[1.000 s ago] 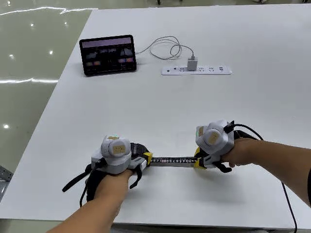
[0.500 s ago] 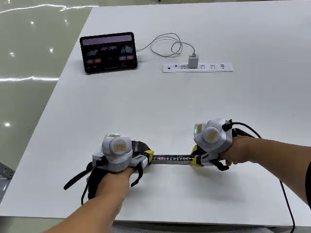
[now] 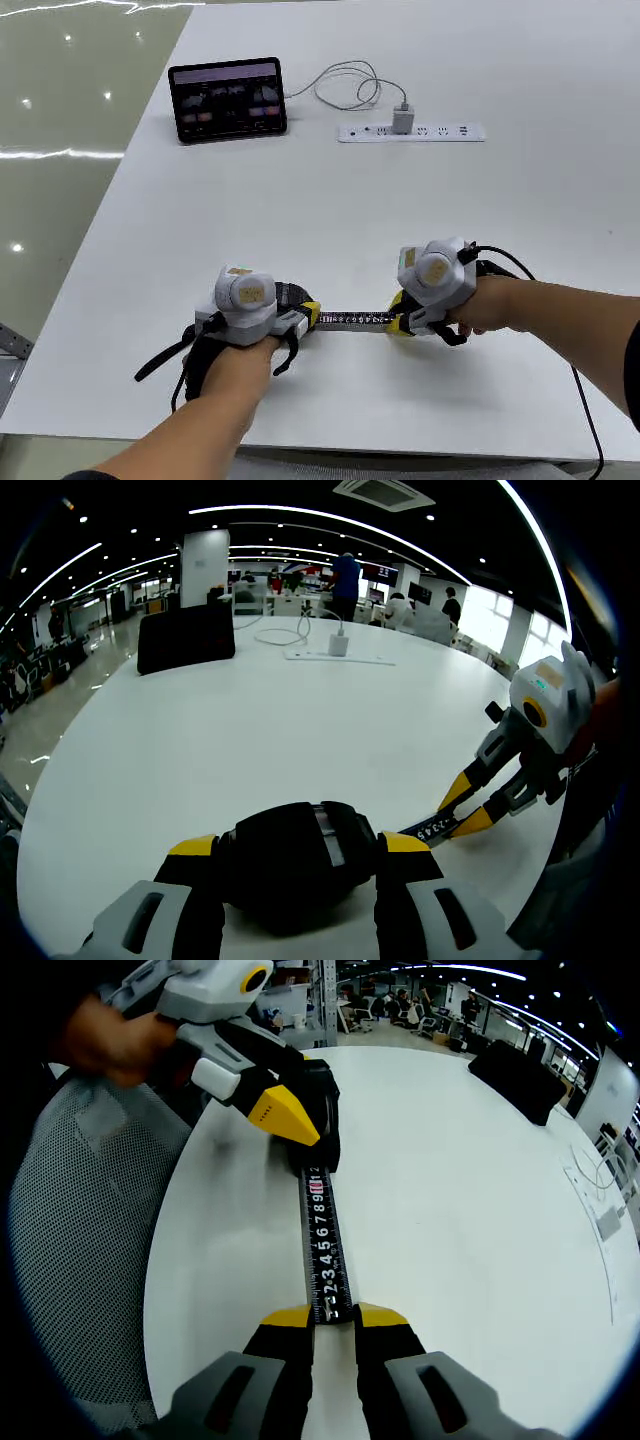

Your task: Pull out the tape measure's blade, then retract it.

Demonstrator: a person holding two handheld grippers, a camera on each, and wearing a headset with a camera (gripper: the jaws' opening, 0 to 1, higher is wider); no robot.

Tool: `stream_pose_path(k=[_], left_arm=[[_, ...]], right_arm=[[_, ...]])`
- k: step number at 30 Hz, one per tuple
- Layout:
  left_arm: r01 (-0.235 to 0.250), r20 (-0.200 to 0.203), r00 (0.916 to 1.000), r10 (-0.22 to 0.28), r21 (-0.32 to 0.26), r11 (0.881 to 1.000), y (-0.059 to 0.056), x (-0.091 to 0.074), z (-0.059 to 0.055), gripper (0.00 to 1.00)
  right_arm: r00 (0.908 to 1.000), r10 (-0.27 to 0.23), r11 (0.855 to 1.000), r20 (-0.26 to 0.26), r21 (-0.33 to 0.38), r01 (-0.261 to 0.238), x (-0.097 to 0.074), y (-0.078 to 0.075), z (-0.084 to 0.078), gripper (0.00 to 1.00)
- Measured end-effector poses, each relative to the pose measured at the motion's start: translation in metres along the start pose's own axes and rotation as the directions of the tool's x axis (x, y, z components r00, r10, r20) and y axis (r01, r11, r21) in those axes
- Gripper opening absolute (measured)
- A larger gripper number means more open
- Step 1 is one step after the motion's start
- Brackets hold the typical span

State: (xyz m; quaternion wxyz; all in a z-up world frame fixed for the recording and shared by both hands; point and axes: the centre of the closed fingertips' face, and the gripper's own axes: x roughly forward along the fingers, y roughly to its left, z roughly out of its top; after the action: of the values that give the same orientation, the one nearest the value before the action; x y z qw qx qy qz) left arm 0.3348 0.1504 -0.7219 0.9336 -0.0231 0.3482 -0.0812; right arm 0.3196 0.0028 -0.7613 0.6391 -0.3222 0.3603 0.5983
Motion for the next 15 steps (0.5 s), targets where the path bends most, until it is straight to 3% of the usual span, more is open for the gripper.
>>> stream_pose_path(k=[15], left_arm=[[0.001, 0.002, 1.0000, -0.001, -0.004, 1.000, -0.0004, -0.0001, 0.0003, 0.56]], right_arm=[[0.9997, -0.009, 1.000, 0.022, 0.019, 0.009, 0.0059, -0.0001, 0.0081, 0.11]])
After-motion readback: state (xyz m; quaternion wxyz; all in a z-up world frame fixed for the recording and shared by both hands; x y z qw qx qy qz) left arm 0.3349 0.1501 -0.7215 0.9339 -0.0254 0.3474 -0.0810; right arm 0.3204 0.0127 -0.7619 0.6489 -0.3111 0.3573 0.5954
